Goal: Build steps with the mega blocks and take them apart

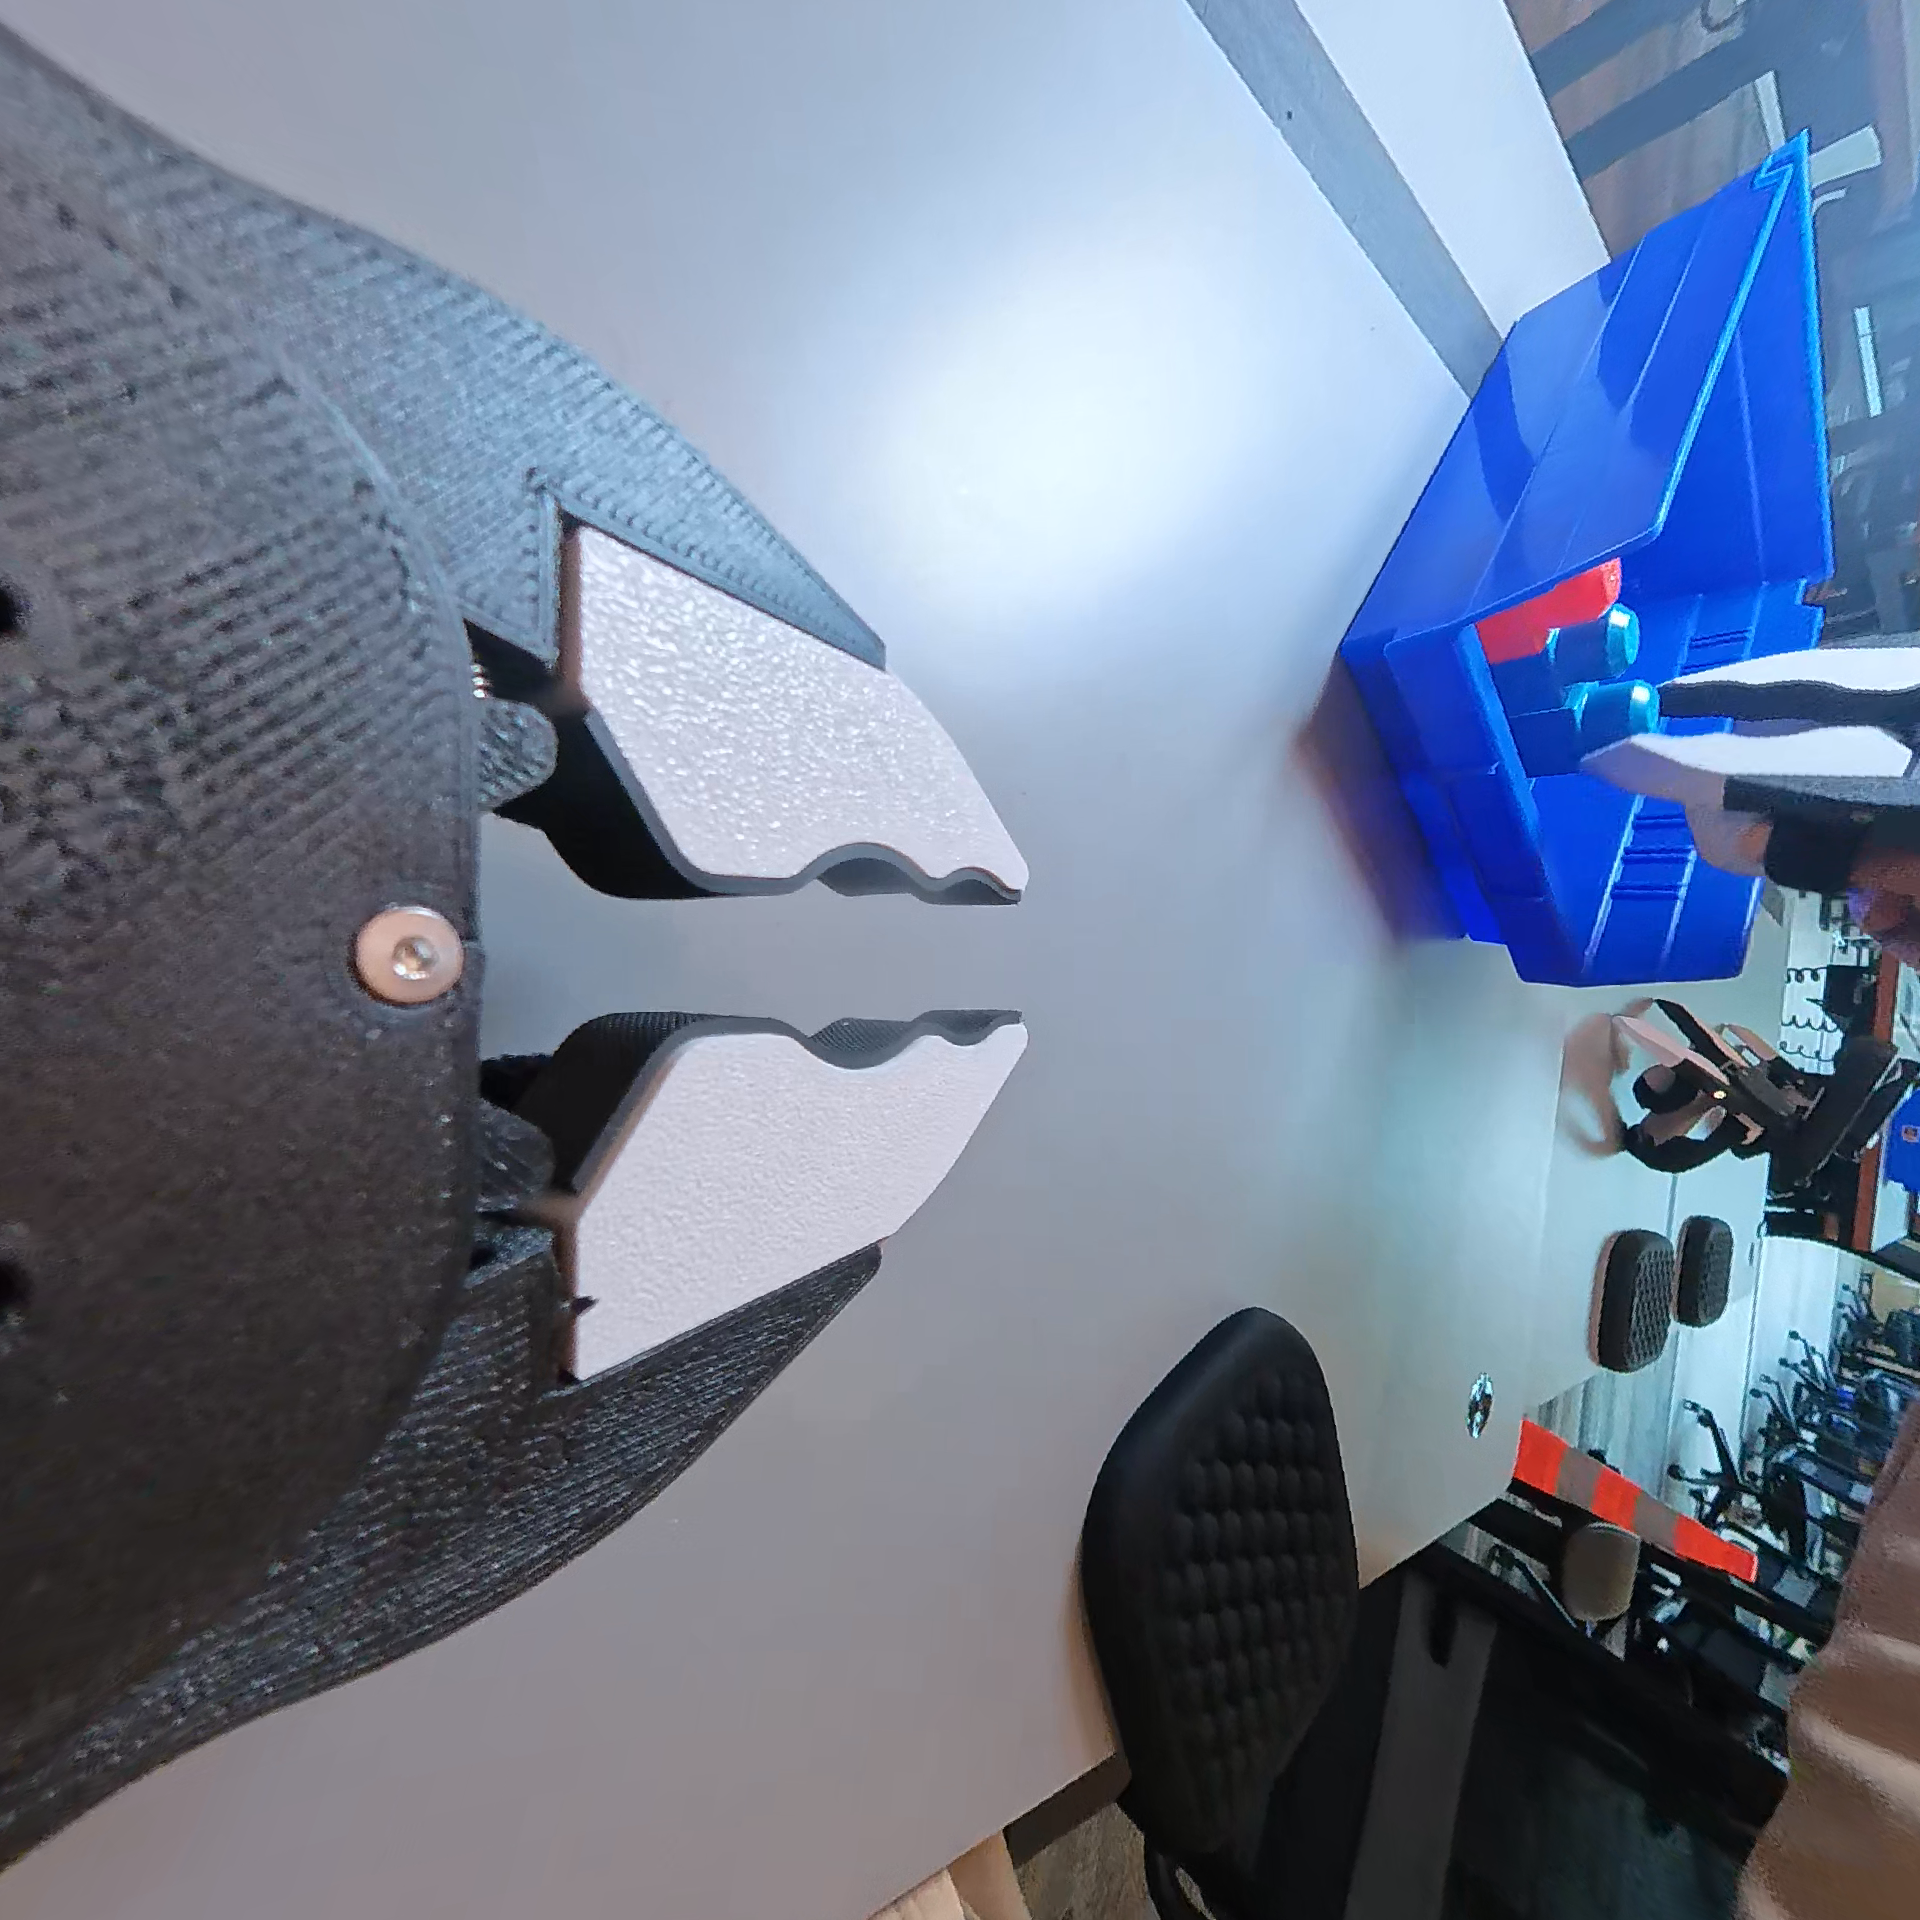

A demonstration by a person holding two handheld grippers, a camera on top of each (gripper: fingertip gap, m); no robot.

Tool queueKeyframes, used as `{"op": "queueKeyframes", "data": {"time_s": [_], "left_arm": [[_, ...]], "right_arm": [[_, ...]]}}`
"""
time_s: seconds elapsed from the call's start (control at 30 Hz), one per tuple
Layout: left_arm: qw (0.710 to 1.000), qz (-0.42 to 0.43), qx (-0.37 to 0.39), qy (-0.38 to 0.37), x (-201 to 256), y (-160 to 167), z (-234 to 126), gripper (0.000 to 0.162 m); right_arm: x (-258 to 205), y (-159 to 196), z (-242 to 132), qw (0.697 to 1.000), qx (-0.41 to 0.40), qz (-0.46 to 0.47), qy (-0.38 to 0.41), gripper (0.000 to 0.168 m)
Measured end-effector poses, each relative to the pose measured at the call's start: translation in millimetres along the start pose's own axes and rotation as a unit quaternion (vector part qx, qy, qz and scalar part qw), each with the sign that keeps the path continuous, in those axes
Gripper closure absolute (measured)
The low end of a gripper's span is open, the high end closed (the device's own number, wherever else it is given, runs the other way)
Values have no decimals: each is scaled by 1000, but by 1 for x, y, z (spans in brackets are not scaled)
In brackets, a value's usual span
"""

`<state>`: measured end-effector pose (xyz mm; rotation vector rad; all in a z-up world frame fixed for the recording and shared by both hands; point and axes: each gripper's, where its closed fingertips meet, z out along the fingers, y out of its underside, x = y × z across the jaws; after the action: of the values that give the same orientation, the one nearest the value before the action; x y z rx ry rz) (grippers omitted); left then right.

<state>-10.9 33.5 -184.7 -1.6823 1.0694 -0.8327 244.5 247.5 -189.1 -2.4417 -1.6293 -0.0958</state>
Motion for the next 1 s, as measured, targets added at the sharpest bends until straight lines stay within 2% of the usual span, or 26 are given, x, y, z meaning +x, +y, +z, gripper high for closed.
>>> {"op": "queueKeyframes", "data": {"time_s": [0.23, 0.5, 0.57, 0.63, 0.7, 0.77, 0.83, 0.9, 1.0], "left_arm": [[1000, -4, 4, -1, 1, -2, 0, 143], [1000, 0, 3, -4, 1, -3, 0, 143], [1000, 4, 4, -10, -1, -5, -2, 143], [999, 17, 9, -41, -11, -15, -11, 143], [996, 16, 27, -87, -27, -38, -35, 149], [987, 9, 65, -147, -50, -73, -77, 154], [973, -1, 102, -206, -73, -106, -131, 156], [959, -23, 114, -260, -99, -126, -185, 155], [917, -35, 54, -394, -160, -123, -266, 154]], "right_arm": [[-17, -11, -4, 994, 35, -100, -17, 139], [-15, -11, -9, 994, 75, -77, -1, 128], [-14, -11, -16, 994, 83, -65, 8, 122], [-17, -25, -33, 989, 130, -57, 34, 123], [-20, -56, -67, 969, 226, -42, 93, 127], [-35, -88, -110, 929, 346, 1, 127, 133], [-67, -113, -144, 883, 457, 43, 95, 133], [-100, -131, -160, 842, 532, 78, 41, 133], [-137, -151, -157, 800, 588, 115, -11, 132]]}}
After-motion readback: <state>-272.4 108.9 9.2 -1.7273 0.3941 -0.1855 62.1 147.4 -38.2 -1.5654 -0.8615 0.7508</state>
